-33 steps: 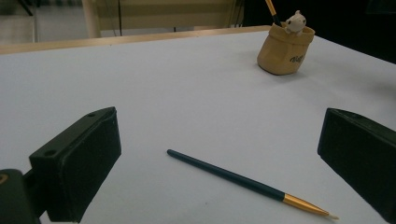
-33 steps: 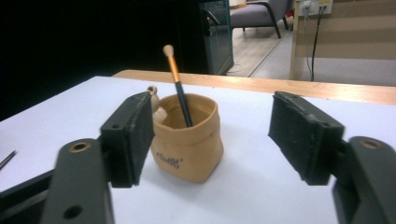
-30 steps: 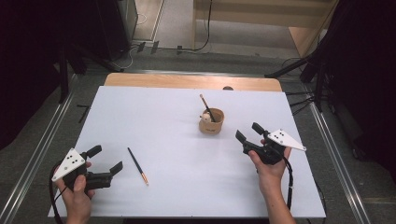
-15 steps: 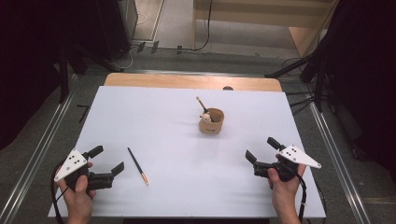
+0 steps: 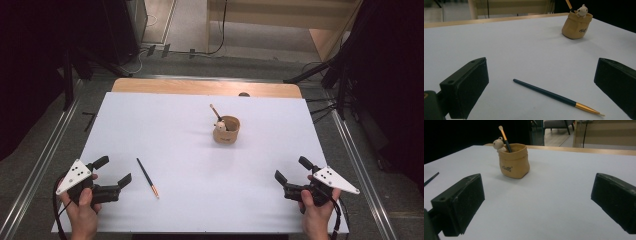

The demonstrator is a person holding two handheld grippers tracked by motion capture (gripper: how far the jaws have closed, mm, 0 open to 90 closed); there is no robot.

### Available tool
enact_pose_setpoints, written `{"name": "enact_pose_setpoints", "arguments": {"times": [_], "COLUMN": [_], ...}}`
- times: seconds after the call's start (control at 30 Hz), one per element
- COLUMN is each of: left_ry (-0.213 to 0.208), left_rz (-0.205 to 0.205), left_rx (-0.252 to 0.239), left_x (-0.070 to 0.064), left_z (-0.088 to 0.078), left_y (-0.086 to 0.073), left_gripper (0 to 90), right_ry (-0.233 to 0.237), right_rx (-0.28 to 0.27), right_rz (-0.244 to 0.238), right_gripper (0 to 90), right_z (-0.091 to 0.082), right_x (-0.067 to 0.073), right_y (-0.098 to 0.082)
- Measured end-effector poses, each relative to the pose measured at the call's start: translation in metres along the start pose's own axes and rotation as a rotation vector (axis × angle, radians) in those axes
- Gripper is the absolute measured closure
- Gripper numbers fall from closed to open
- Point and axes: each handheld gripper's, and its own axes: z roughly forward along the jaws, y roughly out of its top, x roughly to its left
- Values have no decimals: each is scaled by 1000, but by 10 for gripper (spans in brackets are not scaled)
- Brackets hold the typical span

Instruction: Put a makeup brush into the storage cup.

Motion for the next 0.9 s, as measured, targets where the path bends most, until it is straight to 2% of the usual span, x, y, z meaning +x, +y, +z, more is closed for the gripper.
{"name": "enact_pose_setpoints", "arguments": {"times": [0.23, 0.37, 0.57, 0.8, 0.9], "left_ry": [2, 4, 3, -3, -1], "left_rz": [1, -2, -1, -1, 4], "left_rx": [0, -1, -3, -5, -5], "left_x": [0, 1, 1, -1, -2], "left_z": [-1, -1, -2, -1, -2], "left_y": [0, 0, 1, 1, 1], "left_gripper": [3, 3, 3, 3, 3], "right_ry": [-11, -34, -51, -51, -69], "right_rx": [-13, -9, 12, 10, 12], "right_rz": [12, -1, -11, -19, -37], "right_gripper": [0, 0, 0, 0, 0], "right_z": [-13, -22, -30, -43, -48], "right_x": [-4, -7, -10, -13, -14], "right_y": [-5, -8, -14, -18, -19]}}
